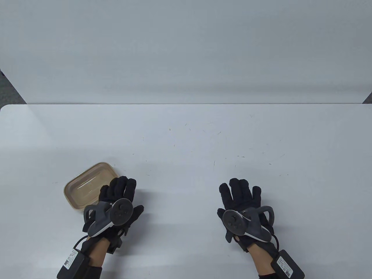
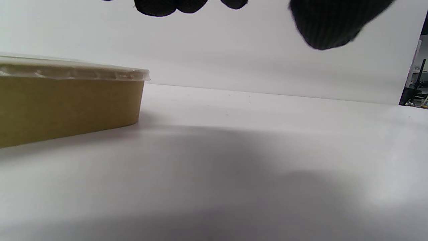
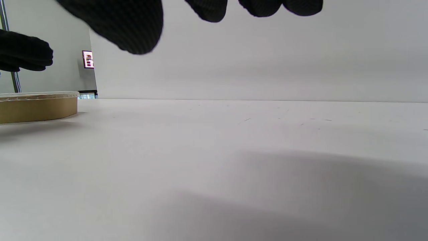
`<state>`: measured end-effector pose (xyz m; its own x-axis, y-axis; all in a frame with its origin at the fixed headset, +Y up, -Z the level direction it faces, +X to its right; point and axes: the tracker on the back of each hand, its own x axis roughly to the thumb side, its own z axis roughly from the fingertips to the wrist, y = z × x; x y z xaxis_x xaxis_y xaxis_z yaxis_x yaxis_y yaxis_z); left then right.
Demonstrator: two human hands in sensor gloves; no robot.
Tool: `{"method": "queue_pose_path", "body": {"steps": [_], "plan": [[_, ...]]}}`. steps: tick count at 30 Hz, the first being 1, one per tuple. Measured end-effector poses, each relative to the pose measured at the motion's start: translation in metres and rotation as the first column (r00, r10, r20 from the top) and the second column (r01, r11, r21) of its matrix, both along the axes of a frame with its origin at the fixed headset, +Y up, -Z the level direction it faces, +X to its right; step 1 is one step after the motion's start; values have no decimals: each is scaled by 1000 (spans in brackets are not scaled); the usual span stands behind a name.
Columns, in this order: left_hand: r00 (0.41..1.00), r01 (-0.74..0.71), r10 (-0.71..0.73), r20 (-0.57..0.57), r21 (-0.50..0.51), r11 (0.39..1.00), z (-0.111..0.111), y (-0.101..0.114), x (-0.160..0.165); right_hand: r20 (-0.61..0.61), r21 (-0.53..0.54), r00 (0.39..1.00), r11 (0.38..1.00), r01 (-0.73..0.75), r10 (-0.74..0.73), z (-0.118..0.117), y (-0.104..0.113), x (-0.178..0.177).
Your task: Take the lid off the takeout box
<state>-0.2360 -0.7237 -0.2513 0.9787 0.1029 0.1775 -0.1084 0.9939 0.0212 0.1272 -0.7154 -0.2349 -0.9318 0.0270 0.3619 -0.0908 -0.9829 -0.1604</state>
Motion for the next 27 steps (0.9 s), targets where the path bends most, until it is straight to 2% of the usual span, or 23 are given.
{"method": "queue_pose_path", "body": {"steps": [3, 5, 7, 9, 11, 12, 13, 14, 16, 19, 21, 25, 27], "plan": [[987, -133, 142, -71, 122, 984, 4, 26, -28, 5, 12, 1000, 1000, 12, -12, 0, 1, 1], [935, -309, 337, -108, 217, 926, 10, 41, -60, 4, 12, 1000, 1000, 22, -22, 0, 2, 1], [871, -409, 467, -152, 303, 861, 16, 49, -89, 5, 11, 1000, 1000, 28, -28, 0, 1, 1], [790, -474, 576, -211, 384, 792, 19, 51, -115, 6, 10, 1000, 1000, 30, -30, -1, 1, 1], [657, -512, 684, -317, 478, 714, 24, 47, -144, 7, 11, 1000, 1000, 28, -28, 0, 1, 1], [577, -512, 714, -396, 506, 694, 26, 42, -156, 8, 11, 1000, 1000, 28, -28, 0, 1, 1], [501, -515, 724, -474, 510, 689, 27, 36, -167, 9, 11, 1000, 1000, 28, -28, 0, 1, 1], [452, -523, 723, -523, 502, 689, 27, 30, -173, 9, 11, 1000, 1000, 28, -28, 0, 1, 1], [387, -536, 670, -634, 436, 723, 24, 13, -185, 10, 12, 1000, 1000, 28, -28, 0, 1, 1], [364, -558, 543, -757, 289, 778, 15, -12, -189, 12, 12, 1000, 1000, 29, -29, 0, 1, 1], [356, -581, 476, -804, 208, 787, 12, -25, -190, 13, 11, 999, 999, 31, -31, 0, 1, 1], [343, -603, 409, -846, 136, 786, 9, -42, -192, 14, 12, 999, 999, 37, -37, -1, 1, 2], [311, -648, 467, -828, 175, 741, 8, -42, -193, 13, 11, 999, 999, 42, -42, -1, 1, 2]]}}
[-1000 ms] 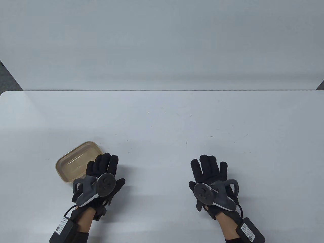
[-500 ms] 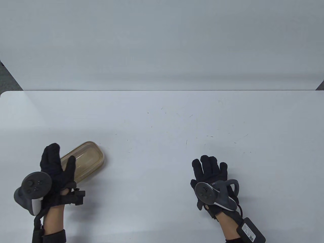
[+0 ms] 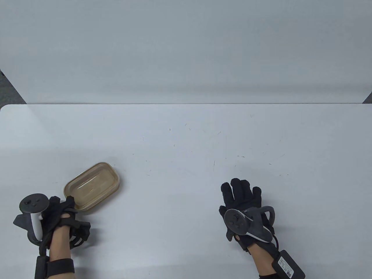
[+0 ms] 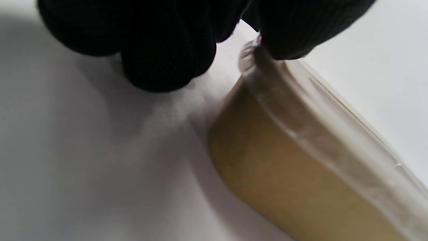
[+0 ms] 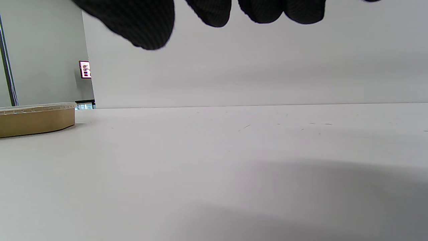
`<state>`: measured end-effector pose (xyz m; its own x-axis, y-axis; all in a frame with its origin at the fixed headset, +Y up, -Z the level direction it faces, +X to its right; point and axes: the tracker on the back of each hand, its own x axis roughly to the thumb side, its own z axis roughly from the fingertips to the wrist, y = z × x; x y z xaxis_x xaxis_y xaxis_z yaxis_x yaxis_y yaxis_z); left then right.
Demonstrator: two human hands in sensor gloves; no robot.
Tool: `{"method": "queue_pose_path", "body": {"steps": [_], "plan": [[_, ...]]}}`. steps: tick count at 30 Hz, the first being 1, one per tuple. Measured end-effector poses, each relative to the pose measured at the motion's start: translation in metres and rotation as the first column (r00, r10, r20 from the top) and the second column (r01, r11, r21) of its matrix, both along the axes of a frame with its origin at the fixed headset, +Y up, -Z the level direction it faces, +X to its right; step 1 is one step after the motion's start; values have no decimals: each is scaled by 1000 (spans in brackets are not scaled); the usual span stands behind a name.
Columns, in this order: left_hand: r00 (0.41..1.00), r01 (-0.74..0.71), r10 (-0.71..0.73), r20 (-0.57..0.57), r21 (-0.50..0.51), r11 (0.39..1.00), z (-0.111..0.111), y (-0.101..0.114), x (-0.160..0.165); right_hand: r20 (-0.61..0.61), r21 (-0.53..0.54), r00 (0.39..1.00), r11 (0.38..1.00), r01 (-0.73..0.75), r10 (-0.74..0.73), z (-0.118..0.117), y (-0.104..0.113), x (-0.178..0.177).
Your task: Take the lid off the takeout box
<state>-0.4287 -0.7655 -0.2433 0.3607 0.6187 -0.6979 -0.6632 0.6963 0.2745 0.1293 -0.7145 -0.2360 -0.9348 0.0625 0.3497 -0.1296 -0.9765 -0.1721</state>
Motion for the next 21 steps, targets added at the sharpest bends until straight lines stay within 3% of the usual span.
{"method": "queue_pose_path", "body": {"steps": [4, 10, 15, 21], "plan": [[1000, 16, -17, 9, 46, 999, -2, 2, 0, 3, -2, 1000, 1000, 0, 0, 0, 0, 0], [995, -100, 91, 45, 262, 960, -5, 30, 22, 34, 17, 997, 998, 66, -67, 0, 8, 8], [964, -141, 49, 261, 348, 927, -14, 57, 97, 66, 13, 989, 991, 135, -136, -4, 12, 17], [857, -107, -51, 513, 274, 956, -18, 45, 197, 89, -1, 979, 983, 183, -182, -8, 12, 24]]}}
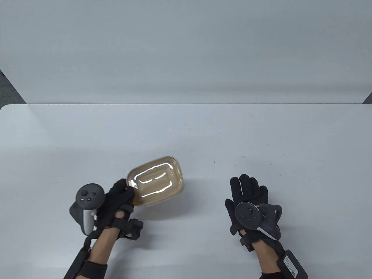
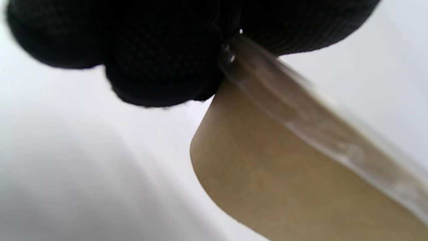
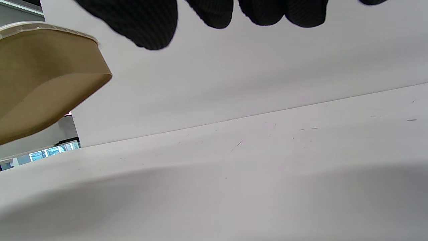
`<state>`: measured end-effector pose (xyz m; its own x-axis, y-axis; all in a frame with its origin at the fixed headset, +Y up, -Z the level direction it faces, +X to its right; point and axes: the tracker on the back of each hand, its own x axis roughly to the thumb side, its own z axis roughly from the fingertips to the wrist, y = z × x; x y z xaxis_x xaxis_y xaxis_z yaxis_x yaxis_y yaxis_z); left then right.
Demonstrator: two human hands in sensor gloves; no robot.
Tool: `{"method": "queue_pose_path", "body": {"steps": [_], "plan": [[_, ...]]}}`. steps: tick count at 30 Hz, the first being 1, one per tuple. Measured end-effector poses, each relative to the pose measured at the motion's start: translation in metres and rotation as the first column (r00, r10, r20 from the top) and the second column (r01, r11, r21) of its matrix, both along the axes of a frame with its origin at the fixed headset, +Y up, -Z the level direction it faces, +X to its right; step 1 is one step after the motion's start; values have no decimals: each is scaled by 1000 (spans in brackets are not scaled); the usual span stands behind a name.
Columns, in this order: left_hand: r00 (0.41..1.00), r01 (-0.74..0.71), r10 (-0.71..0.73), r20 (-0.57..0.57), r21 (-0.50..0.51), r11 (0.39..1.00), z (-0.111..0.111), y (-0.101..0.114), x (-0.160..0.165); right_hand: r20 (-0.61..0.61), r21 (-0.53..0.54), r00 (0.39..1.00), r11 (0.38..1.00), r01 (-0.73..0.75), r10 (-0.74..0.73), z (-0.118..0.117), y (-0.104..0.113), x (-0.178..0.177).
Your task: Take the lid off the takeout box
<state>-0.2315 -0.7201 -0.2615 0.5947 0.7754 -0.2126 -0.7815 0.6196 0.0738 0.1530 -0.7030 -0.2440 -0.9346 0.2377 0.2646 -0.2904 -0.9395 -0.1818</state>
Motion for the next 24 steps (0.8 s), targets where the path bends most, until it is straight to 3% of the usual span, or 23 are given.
{"method": "queue_pose_path", "body": {"steps": [3, 7, 19, 24], "plan": [[993, 72, -69, 94, -29, 997, 4, -13, 35, 4, -9, 1000, 1000, 4, -4, -1, -1, 2], [981, 137, -129, 144, -50, 989, 9, -26, 53, 1, -15, 1000, 1000, 10, -10, -1, -1, 1], [980, 153, -134, 146, -130, 980, 3, -48, 49, -17, -29, 1000, 999, -17, 16, -1, -4, -3], [982, 157, -140, 130, -131, 979, 5, -45, 46, -20, -38, 999, 999, -30, 30, 0, -5, -5]]}}
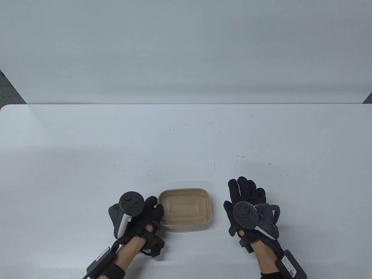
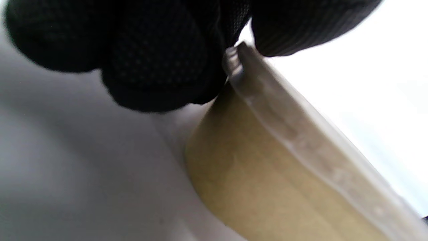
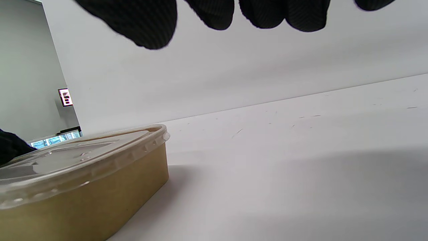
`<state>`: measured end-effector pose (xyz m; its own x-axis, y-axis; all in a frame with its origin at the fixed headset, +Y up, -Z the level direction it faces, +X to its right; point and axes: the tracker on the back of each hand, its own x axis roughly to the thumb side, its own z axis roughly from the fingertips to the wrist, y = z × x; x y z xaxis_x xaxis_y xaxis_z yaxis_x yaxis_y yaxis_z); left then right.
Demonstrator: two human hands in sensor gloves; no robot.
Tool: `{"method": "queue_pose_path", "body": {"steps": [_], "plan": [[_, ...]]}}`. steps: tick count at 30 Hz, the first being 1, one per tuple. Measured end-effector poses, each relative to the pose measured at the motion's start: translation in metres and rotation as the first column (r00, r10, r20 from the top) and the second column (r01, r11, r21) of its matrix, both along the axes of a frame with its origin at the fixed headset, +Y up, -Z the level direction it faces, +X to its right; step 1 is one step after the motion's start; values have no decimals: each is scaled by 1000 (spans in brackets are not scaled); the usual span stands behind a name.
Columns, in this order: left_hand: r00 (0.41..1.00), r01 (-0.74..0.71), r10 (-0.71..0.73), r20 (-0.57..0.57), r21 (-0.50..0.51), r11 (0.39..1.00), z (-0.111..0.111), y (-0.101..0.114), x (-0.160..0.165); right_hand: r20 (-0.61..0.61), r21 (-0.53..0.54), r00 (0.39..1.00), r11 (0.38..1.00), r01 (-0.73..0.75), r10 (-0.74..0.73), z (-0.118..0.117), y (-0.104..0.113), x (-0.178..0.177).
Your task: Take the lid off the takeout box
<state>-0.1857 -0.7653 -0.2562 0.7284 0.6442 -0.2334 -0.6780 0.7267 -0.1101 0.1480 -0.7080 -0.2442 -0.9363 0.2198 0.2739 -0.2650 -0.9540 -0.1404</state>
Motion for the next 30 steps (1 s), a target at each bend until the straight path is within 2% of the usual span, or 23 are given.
{"method": "queue_pose_path", "body": {"steps": [3, 5, 7, 9, 11, 14, 20, 24, 30], "plan": [[999, 34, -33, -17, 108, 994, 1, 17, -14, -2, 1, 1000, 1000, -2, 2, 1, 0, 0], [997, -11, -2, 78, 168, 986, 0, 20, -23, -4, 4, 1000, 1000, 3, -3, 1, 1, 0], [974, -22, -12, 228, 146, 989, -3, 15, -28, -5, 3, 1000, 1000, 8, -8, 2, 1, 0], [913, 96, -128, 388, 102, 990, -6, 6, -28, -9, 0, 1000, 1000, 6, -6, 2, 0, 0], [862, 216, -236, 449, 96, 972, -7, -4, -24, -15, -2, 1000, 1000, 5, -5, 3, 0, -1], [821, 257, -250, 513, 60, 965, -8, -18, -15, -22, -2, 1000, 1000, 4, -4, 3, 0, -2], [805, 293, -240, 542, -11, 956, -13, -28, 2, -49, -15, 999, 1000, 17, -18, 3, -2, -7], [811, 295, -241, 533, -18, 955, -15, -29, 6, -90, -9, 996, 1000, 15, -16, 6, 1, -17], [810, 296, -240, 536, -20, 955, -15, -29, 7, -269, 103, 963, 995, -3, 31, 17, 29, -62]]}}
